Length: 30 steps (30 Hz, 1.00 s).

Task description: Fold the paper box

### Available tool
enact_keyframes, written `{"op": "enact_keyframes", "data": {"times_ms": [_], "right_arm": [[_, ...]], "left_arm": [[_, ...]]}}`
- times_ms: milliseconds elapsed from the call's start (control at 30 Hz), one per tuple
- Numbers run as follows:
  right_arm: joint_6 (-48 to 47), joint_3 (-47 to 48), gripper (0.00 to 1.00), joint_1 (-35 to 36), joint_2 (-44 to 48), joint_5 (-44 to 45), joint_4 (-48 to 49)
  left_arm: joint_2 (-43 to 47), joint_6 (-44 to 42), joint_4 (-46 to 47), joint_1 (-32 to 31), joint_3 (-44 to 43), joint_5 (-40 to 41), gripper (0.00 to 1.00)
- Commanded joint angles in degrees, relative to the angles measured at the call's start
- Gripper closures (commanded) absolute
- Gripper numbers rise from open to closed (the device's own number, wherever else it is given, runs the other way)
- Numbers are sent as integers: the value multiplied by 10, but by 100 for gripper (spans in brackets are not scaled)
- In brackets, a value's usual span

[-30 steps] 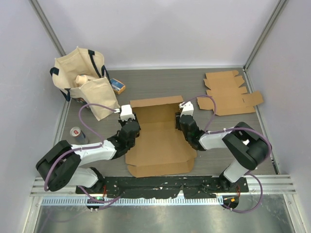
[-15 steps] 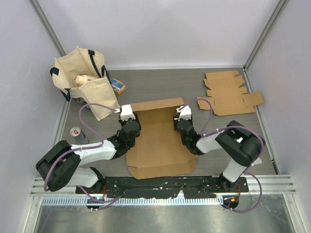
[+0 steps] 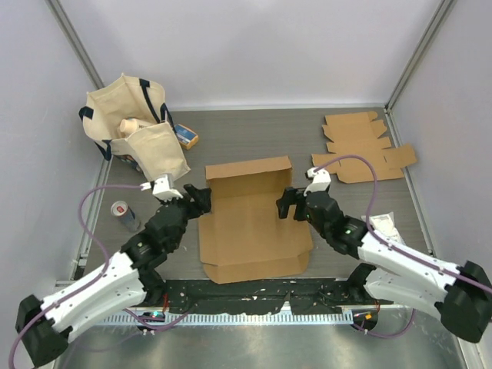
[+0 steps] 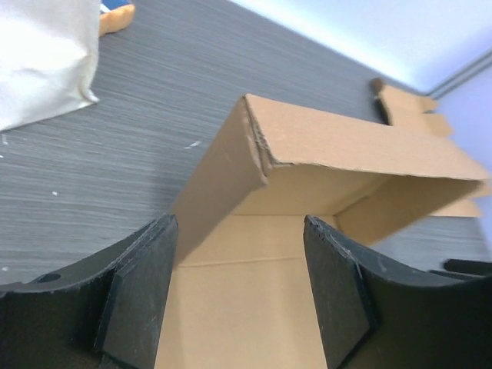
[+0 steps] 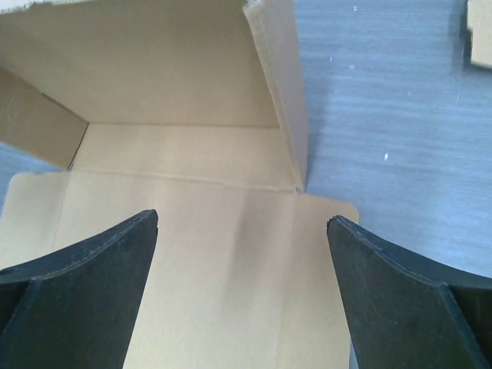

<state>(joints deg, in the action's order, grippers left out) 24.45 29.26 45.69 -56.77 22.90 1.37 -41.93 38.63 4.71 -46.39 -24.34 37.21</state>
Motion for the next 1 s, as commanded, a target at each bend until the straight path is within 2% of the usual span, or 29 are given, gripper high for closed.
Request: {"op": "enact_keyframes", "data": {"times_ms": [0,67,100,200,267,300,367,400,433,467,633,667,733,767,800,833,867,900,967], "right_arm": [[131,11,2,-45,42,-45,-193],[137,37,2,-113,0,-102,-246],[136,39,2,-181,-13,-169,-258],[126,11,2,-297,-33,-302,-213],[117,-15,4,-336,-37,-371,-176],[115,-20,10,-339,-47,-392,-163],[113,-36,21,-343,-61,-445,-125],[113,-40,31,-342,-66,-470,-118],[112,-47,35,-342,-72,-475,-117],[111,-51,39,-342,-73,-476,-114],[115,-81,47,-342,-60,-491,-94],[118,-84,53,-342,-60,-498,-82],[127,-88,62,-342,-62,-516,-73],[139,-88,72,-343,-60,-521,-66],[147,-83,77,-343,-60,-525,-67],[154,-79,81,-344,-57,-528,-68],[172,-76,93,-344,-55,-530,-68],[182,-73,98,-345,-51,-530,-68],[198,-69,98,-349,-53,-536,-68]], "left_arm": [[113,42,-119,1,2,-95,30],[169,24,-136,2,-10,-115,30],[180,15,-135,1,-15,-135,30],[177,-33,-113,0,-55,-234,32],[92,-79,-97,-2,-104,-369,34],[63,-87,-95,-6,-117,-429,36],[-22,-120,-91,-50,-146,-442,37],[-45,-137,-89,-75,-155,-435,37],[-94,-181,-89,-129,-163,-405,35],[-117,-202,-90,-153,-183,-390,35],[-274,-290,-99,-250,-257,-356,33],[-325,-314,-107,-261,-285,-351,32],[-371,-340,-121,-301,-315,-334,32],[-412,-364,-135,-316,-341,-292,31],[-436,-380,-144,-329,-355,-270,30],[-456,-387,-152,-360,-366,-244,24],[-490,-408,-156,-376,-377,-178,22],[-503,-433,-152,-390,-377,-143,22],[-529,-448,-139,-420,-373,-96,21]]}}
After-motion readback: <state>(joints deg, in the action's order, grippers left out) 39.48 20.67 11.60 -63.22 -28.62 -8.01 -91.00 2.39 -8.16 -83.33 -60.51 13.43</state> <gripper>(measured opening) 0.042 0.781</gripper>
